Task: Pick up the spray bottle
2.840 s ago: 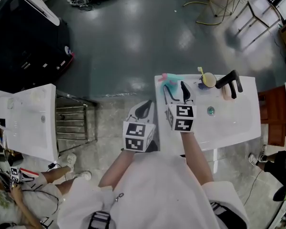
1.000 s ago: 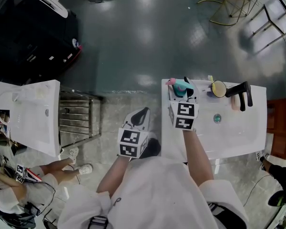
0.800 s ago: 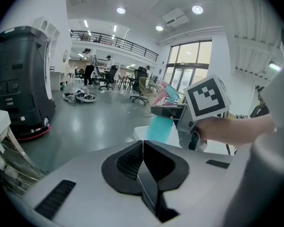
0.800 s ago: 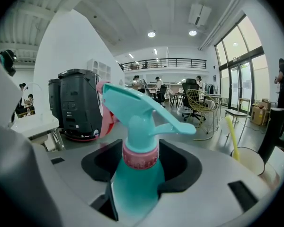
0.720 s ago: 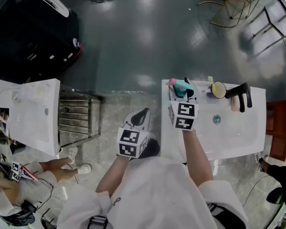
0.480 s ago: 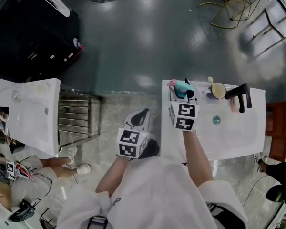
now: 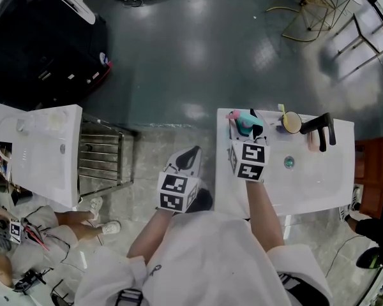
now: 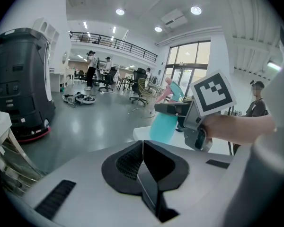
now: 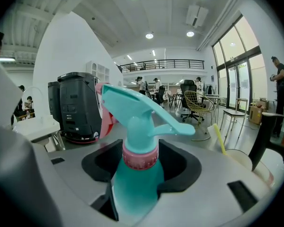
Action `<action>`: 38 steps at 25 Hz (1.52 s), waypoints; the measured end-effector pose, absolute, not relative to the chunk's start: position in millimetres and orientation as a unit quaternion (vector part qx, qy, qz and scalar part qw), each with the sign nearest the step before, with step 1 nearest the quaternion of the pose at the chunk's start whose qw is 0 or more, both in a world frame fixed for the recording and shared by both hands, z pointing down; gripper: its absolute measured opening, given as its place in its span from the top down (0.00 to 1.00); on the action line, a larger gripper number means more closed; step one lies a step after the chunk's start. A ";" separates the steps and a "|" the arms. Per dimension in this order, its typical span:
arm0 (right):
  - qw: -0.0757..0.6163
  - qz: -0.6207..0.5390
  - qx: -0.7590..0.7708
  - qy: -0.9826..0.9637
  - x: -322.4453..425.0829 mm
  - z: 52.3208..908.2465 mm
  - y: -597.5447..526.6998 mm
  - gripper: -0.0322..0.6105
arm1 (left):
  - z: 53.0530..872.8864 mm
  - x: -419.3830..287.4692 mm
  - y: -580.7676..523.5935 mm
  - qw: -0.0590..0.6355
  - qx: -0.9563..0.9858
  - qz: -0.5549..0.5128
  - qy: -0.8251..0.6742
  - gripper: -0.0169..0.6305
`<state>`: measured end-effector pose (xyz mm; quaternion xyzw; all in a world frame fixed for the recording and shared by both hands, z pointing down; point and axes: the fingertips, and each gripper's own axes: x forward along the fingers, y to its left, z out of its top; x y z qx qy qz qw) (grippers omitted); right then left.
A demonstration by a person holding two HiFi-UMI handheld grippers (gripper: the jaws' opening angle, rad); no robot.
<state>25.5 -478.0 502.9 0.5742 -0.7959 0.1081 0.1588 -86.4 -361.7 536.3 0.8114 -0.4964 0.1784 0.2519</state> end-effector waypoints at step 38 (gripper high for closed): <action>0.109 0.072 0.609 -0.782 64.2 415.9 -350.5 0.55 | 452.5 -40.8 -340.0 0.154 0.856 0.086 -0.486 0.93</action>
